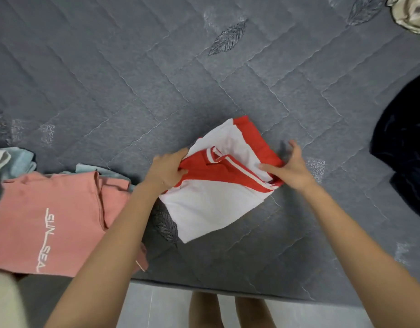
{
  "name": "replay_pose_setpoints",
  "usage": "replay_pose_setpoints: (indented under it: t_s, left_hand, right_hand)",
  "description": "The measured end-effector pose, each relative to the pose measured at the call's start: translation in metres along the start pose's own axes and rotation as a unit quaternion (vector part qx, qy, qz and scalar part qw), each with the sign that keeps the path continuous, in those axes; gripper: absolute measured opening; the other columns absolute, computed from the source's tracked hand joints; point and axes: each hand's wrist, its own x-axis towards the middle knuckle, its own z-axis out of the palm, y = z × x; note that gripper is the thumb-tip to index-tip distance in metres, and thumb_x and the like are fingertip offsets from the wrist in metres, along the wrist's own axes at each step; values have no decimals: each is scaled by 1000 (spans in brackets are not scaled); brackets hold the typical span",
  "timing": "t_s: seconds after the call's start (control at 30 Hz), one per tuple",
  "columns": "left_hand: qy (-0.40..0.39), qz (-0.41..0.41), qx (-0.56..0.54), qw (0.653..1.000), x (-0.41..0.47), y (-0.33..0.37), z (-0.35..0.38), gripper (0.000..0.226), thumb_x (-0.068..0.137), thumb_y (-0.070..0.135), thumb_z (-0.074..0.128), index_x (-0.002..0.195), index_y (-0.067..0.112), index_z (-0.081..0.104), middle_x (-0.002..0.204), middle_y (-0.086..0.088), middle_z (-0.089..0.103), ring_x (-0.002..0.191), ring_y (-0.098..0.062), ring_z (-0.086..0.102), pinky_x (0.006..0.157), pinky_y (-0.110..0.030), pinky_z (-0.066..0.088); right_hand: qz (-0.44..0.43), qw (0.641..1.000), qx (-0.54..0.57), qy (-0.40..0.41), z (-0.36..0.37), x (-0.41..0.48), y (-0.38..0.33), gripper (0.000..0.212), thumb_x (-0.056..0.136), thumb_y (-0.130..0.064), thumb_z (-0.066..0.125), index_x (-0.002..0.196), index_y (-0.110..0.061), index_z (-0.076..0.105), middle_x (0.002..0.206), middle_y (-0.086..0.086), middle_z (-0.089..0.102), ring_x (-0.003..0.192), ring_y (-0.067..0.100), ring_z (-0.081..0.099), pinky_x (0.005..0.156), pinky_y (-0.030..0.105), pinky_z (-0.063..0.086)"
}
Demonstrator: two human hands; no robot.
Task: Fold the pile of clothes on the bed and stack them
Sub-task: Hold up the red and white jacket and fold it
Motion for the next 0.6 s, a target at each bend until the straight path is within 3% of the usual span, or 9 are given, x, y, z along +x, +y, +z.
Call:
replay_pose_setpoints:
  t_s: [0.07,0.17,0.27,0.33,0.37,0.43,0.53,0.6]
  left_hand:
    - [55,39,55,996,12,12,-9,34,87,19,61,119,12,53,104,-9,64,103,-32,55,85,-35,28]
    - [174,30,25,984,22,21,-2,42,85,20,64,126,19,55,113,-4,63,110,-29,53,102,-37,22]
    - [258,-144,-82,952,12,18,21,77,79,33,71,145,19,34,144,-10,41,135,-30,34,113,-42,16]
    - [234,-283,-240,899,-1,11,40,95,77,43,73,149,10,21,151,-14,31,140,-30,28,115,-43,21]
    - [209,-332,-337,856,-7,10,47,97,77,45,73,148,6,20,150,-14,32,139,-30,31,114,-43,25]
    - [172,-361,-474,784,-19,12,61,90,81,45,70,145,4,22,147,-13,37,135,-27,38,111,-41,31]
    - [172,-340,-503,776,-34,23,73,83,86,43,65,148,9,22,149,-7,37,135,-21,38,112,-38,31]
    - [178,-344,-518,763,-38,25,74,72,85,39,67,141,8,35,138,-5,49,126,-19,48,103,-31,39]
  right_hand:
    - [-45,994,-92,-31,-3,13,-11,125,58,-44,89,152,-23,9,157,-1,24,143,21,23,117,39,22]
    - [-31,990,-57,-122,6,23,-17,128,62,-45,87,153,-27,-2,158,-5,20,143,16,24,114,30,22]
    - [-1,993,-16,-120,12,24,-12,131,60,-52,84,153,-27,-6,159,-6,18,143,15,24,116,33,22]
    - [4,994,19,-107,11,23,-10,131,60,-51,83,153,-27,-5,159,-5,17,142,15,26,116,34,24]
    - [9,994,32,-101,10,23,-8,129,62,-47,84,153,-26,-4,159,-5,17,142,15,27,115,34,25]
    - [22,994,53,-94,9,23,-3,125,62,-39,87,153,-21,3,157,-1,23,138,17,33,112,33,30]
    - [57,990,70,-108,7,20,3,121,37,-54,90,139,-15,37,137,1,52,116,16,56,98,34,46]
    - [68,982,78,-156,5,13,2,90,38,-55,88,115,-22,55,116,-2,66,95,9,64,79,26,50]
